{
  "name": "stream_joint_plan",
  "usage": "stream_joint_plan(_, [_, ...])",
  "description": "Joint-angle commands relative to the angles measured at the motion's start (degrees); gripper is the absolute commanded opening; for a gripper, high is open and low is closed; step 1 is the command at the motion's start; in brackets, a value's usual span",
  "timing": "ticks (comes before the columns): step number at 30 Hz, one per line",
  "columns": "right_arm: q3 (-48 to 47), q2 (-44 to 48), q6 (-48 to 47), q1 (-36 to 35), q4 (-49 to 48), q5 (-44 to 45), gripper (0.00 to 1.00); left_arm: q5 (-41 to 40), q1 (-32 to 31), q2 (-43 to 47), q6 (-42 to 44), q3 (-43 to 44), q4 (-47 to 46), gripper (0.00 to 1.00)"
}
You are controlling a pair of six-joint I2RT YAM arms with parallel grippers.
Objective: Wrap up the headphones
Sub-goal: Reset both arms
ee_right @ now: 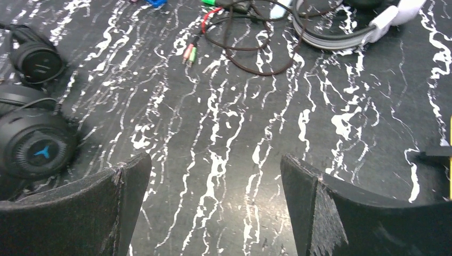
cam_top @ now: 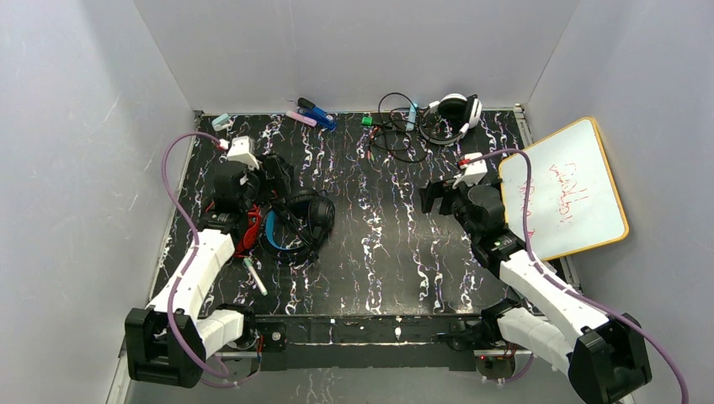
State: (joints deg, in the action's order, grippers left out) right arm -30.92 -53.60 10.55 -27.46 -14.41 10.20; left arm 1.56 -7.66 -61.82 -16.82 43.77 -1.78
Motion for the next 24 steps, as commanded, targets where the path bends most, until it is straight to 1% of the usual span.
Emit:
stream_joint_plan(1, [2.5,-0.5,-1.0,2.7,-5.9,1.8,0.99,-0.8,0.0,4.4,6.1,-5.7,-6.4,0.98])
stream_joint_plan(4, [4.1,-2.7,0.9,7.1,-9.3,-1.2,0.99,0.1,0.0,6.4,8.0,-10.6,-12.6,0.98])
stream_joint_plan(5, [4.5,-3.7,1.7,8.8,-10.8,-2.3,0.99,-0.4,0.0,6.3,8.2,-11.7,-14.5,0.98])
stream_joint_plan(6, [4.8,-4.6,1.6,10.5,-12.2,-3.4,0.99,-2.8,0.0,5.6,7.5,-12.3,-15.9,0.98])
stream_joint_plan(7, [4.9,-5.6,0.6,11.4,-13.6,-4.4,0.99,-5.0,0.0,4.3,7.1,-12.8,-16.9,0.98])
stream_joint_plan(8, [5.1,-6.6,-2.5,11.7,-14.9,-5.1,0.99,-6.5,0.1,3.2,6.6,-13.2,-18.4,0.98])
stream_joint_plan(10, [5.9,-7.6,-7.1,11.7,-17.3,-5.0,0.99,-7.7,0.8,1.2,3.9,-14.2,-21.6,0.98])
stream_joint_plan(12, [9.0,-8.3,-9.3,11.8,-22.8,-2.7,0.99,-9.2,1.0,0.3,-0.1,-15.7,-25.9,0.99])
stream_joint_plan(14, [13.4,-8.7,-12.2,12.4,-31.0,-3.0,0.99,-11.0,0.3,-1.4,-3.3,-17.0,-29.9,0.98])
stream_joint_plan(15, [15.5,-9.7,-13.1,12.8,-35.9,-2.5,0.99,-12.5,0.0,-2.5,-3.4,-17.3,-30.8,0.98])
stream_joint_plan(17, [17.1,-13.5,-14.0,14.3,-41.0,-0.1,0.99,-16.3,-0.2,-4.5,-1.4,-17.7,-31.8,0.98])
stream_joint_plan(19, [16.9,-17.9,-13.7,16.6,-42.4,-0.4,0.99,-20.2,-0.1,-4.5,0.4,-18.9,-33.1,0.98])
stream_joint_plan(21, [16.3,-21.4,-14.6,17.8,-43.2,-2.5,0.99,-19.4,-0.1,-4.1,2.1,-19.7,-34.5,0.98])
stream_joint_plan(22, [15.6,-23.1,-14.8,18.1,-42.8,-1.9,0.99,-18.6,-0.1,-4.2,4.0,-19.6,-34.3,0.98])
stream_joint_plan(24, [15.9,-26.3,-13.6,19.3,-45.1,-1.5,0.99,-19.5,-0.1,-3.8,5.7,-20.0,-33.3,0.98])
